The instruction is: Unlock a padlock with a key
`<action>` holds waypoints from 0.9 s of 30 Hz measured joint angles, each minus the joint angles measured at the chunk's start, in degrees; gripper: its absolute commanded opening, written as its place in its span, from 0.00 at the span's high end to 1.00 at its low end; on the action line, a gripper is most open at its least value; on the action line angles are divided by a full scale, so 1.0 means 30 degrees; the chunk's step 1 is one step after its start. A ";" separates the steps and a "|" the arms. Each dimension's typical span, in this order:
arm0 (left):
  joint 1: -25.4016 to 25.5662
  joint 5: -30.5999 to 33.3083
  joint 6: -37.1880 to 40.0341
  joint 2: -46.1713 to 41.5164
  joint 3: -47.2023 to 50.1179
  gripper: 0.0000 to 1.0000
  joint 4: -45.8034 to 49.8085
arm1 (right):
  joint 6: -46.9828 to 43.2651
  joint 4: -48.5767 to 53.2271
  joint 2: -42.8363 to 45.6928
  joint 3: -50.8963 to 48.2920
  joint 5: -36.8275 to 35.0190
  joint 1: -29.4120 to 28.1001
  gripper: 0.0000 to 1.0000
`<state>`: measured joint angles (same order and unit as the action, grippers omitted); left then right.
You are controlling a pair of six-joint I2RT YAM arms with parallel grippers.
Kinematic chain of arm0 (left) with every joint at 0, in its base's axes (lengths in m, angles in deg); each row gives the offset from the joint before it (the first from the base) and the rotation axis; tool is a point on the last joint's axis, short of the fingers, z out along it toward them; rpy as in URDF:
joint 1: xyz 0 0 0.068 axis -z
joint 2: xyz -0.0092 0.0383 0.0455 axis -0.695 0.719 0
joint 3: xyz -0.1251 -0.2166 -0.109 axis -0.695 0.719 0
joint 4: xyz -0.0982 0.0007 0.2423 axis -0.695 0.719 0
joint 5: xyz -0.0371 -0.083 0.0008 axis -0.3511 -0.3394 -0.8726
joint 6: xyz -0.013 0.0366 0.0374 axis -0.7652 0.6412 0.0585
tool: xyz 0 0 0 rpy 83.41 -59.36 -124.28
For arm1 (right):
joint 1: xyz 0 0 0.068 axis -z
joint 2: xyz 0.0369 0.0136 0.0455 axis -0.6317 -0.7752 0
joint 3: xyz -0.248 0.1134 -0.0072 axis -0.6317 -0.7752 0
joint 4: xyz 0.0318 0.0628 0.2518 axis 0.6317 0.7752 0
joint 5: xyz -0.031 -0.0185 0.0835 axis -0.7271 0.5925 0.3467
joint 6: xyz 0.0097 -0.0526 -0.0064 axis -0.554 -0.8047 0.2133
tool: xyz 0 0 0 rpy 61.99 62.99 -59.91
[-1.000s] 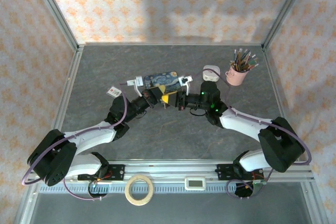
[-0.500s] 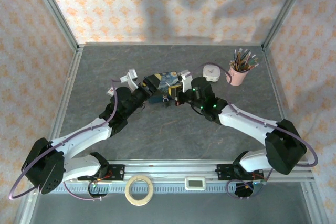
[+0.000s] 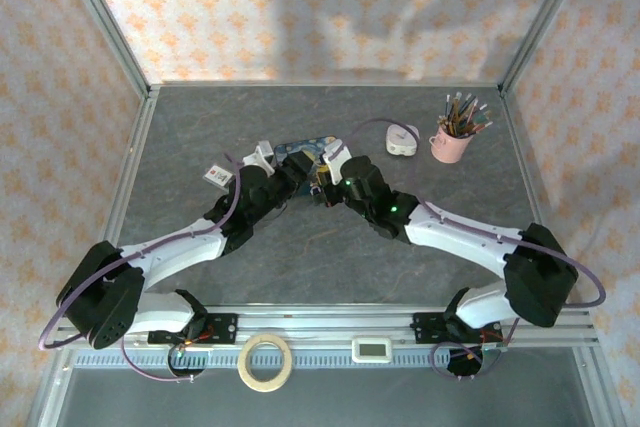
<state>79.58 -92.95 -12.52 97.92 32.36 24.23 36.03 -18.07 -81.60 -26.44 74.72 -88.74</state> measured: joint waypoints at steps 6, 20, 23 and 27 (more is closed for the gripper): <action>0.0000 -0.0044 -0.0211 0.0131 0.0000 0.70 -0.0160 | -0.0401 0.0000 -0.0299 0.0138 -0.0423 -0.0313 1.00; -0.0007 0.0240 0.0510 0.0576 0.0000 1.00 -0.0299 | -0.0729 0.0044 -0.0408 0.0517 -0.1100 -0.0663 0.76; -0.0160 0.0306 0.1435 0.0532 0.0000 1.00 -0.0576 | 0.0000 0.0415 0.0707 0.0357 0.0590 -0.0095 0.65; -0.0532 0.0189 0.3075 0.0379 0.0080 1.00 -0.1588 | 0.1989 0.0080 0.2623 0.0357 0.4022 0.2266 0.53</action>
<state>77.98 -92.38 -3.30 99.06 32.60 19.47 42.00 -17.83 -73.73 -25.37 86.79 -81.94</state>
